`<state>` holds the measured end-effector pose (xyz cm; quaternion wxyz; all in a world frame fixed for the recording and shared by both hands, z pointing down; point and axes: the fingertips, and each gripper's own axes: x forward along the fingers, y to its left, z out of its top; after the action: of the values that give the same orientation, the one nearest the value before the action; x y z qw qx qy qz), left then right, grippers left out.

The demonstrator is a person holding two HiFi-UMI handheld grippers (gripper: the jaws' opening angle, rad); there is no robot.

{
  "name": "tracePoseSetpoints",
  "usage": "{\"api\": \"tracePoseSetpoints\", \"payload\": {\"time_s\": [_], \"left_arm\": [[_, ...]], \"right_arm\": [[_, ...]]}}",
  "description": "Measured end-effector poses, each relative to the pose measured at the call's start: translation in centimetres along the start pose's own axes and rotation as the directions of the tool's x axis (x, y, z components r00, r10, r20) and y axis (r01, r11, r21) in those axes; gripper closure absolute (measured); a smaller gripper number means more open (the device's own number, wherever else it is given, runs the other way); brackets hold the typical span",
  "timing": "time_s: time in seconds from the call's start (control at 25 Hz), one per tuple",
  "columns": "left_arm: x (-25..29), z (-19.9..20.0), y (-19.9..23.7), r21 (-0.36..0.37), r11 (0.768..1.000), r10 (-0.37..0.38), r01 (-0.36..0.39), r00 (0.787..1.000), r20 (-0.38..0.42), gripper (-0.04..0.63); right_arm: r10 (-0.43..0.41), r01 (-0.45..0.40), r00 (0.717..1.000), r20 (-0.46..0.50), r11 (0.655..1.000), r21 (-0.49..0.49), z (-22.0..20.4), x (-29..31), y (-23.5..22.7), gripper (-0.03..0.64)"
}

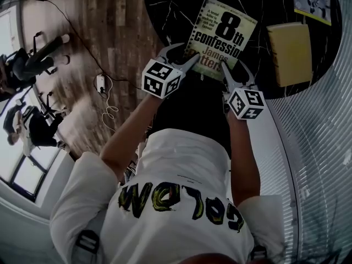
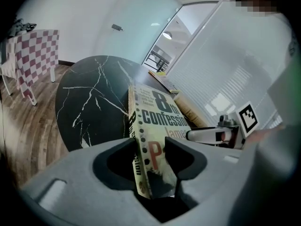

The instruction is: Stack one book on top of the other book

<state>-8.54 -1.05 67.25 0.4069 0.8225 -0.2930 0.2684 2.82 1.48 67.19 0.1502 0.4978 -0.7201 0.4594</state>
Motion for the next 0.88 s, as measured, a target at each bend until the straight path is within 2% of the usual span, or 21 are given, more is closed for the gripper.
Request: {"api": "tracePoseSetpoints", "payload": {"time_s": [0.2, 0.88], "left_arm": [[-1.0, 1.1, -0.8, 0.031, 1.0, 0.002, -0.003, 1.0, 0.011, 0.394], [-5.6, 5.2, -5.2, 0.047, 0.999, -0.015, 0.011, 0.996, 0.087, 0.4]], "right_arm": [[-0.007, 0.007, 1.0, 0.003, 1.0, -0.019, 0.6, -1.1, 0.6, 0.399], [0.025, -0.013, 0.998, 0.066, 0.985, -0.174, 6.3, -6.3, 3.8, 0.4]]}}
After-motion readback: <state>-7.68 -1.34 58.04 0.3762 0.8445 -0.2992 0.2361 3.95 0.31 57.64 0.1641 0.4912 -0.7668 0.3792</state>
